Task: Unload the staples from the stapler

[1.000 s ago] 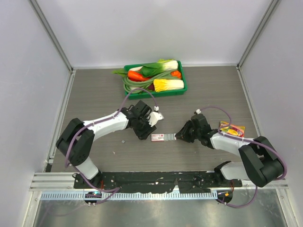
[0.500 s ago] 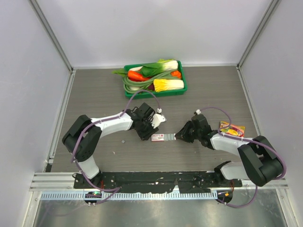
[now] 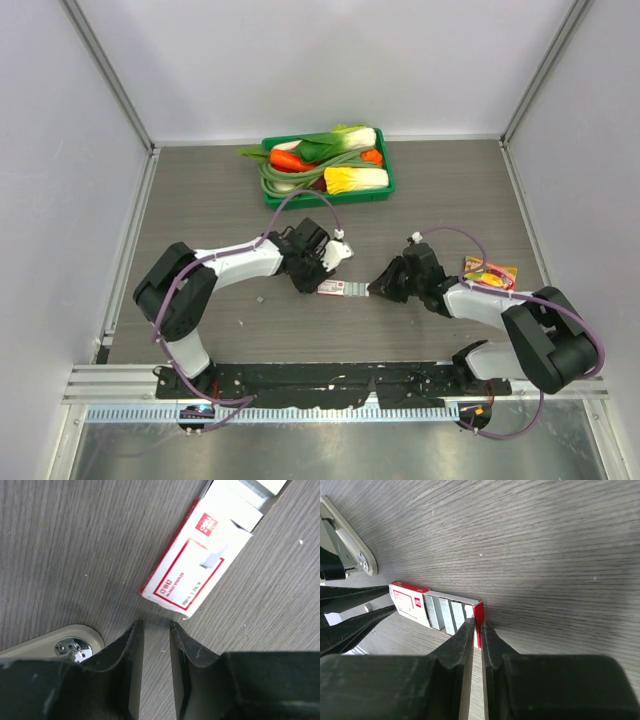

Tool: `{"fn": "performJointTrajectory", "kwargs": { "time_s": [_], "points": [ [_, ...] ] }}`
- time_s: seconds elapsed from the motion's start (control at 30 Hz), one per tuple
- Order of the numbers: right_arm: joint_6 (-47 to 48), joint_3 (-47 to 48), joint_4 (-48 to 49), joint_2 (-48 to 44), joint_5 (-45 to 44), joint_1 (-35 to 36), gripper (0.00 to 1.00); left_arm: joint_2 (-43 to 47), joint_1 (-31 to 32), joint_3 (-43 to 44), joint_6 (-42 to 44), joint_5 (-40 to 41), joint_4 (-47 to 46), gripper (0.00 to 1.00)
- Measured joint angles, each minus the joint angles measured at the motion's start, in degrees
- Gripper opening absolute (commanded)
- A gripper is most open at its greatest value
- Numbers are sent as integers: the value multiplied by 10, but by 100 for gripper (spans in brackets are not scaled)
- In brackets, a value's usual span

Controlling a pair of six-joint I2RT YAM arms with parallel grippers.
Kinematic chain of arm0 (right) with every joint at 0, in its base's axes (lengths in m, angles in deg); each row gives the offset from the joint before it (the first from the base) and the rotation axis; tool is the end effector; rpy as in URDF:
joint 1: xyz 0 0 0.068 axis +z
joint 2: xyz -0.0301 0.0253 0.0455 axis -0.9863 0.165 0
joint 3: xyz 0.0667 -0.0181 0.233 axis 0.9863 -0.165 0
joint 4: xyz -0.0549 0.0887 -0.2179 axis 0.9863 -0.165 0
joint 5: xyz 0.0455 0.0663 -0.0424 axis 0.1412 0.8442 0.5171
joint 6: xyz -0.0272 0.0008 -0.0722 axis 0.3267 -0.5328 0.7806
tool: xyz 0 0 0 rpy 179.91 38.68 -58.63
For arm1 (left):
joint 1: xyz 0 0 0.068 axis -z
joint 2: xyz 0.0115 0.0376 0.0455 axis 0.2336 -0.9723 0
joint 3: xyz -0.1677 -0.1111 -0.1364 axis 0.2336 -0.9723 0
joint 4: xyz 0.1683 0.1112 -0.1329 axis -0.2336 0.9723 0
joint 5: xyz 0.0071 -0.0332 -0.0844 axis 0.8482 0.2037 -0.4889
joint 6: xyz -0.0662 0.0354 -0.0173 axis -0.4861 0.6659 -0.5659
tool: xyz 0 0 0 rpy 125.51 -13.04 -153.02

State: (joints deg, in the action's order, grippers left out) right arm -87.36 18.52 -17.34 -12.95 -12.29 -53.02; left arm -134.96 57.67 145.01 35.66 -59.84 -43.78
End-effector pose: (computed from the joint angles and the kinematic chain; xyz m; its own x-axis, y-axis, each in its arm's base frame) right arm 0.2066 0.1227 0.0968 -0.8396 0.4475 -0.3079 0.1530 0.7387 0.6565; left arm 0.2246 -0.2346 0.1199 -0.4363 0.7828 -0.4437 0.8838 0.4655 -0.0478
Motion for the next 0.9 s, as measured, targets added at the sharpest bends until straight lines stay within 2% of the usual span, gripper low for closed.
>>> {"fn": "performJointTrajectory", "kwargs": {
  "time_s": [0.9],
  "points": [
    [-13,65,56,104,-6,82,15,0,12,0,1,-13,1,33]
  ]
}}
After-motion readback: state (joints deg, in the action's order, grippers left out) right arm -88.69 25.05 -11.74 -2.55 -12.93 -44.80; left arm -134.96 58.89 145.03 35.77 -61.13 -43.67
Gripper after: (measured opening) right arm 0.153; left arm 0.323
